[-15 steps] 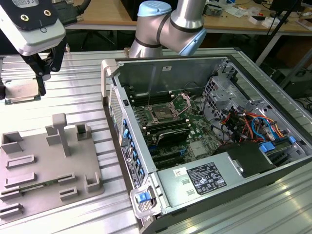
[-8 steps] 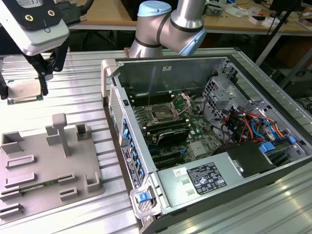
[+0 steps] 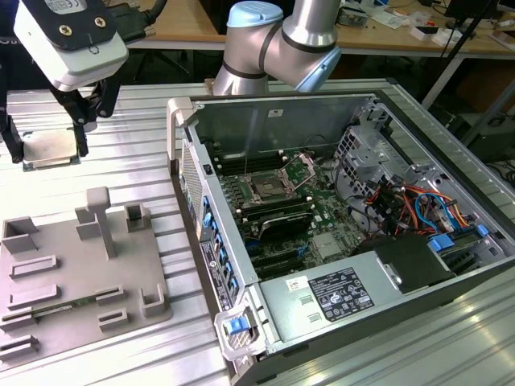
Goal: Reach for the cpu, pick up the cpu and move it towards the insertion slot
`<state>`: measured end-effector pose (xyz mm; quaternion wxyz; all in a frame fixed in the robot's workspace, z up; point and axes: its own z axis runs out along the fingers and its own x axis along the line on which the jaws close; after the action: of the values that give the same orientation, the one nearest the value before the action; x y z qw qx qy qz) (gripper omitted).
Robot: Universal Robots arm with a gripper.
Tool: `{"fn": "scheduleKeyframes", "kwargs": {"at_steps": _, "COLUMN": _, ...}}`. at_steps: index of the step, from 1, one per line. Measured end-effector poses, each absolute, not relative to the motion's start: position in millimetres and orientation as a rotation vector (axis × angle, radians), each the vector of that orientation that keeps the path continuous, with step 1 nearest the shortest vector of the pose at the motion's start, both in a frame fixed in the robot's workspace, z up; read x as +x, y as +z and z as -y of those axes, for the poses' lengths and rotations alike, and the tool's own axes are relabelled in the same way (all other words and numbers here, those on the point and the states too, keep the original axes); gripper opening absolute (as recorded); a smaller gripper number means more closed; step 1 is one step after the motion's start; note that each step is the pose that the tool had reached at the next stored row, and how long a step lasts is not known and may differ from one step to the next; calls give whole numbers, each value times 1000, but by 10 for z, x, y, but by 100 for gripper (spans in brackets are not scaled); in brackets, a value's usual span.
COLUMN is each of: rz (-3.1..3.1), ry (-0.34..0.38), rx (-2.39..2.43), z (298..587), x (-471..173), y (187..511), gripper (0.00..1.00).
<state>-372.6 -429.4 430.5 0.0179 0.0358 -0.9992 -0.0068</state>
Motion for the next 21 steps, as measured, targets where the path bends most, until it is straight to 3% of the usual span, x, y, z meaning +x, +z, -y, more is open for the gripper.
{"fn": "scheduleKeyframes", "kwargs": {"at_steps": 21, "rz": 3104, "ry": -21, "rx": 111, "z": 4294, "x": -3606, "y": 4305, "gripper": 55}}
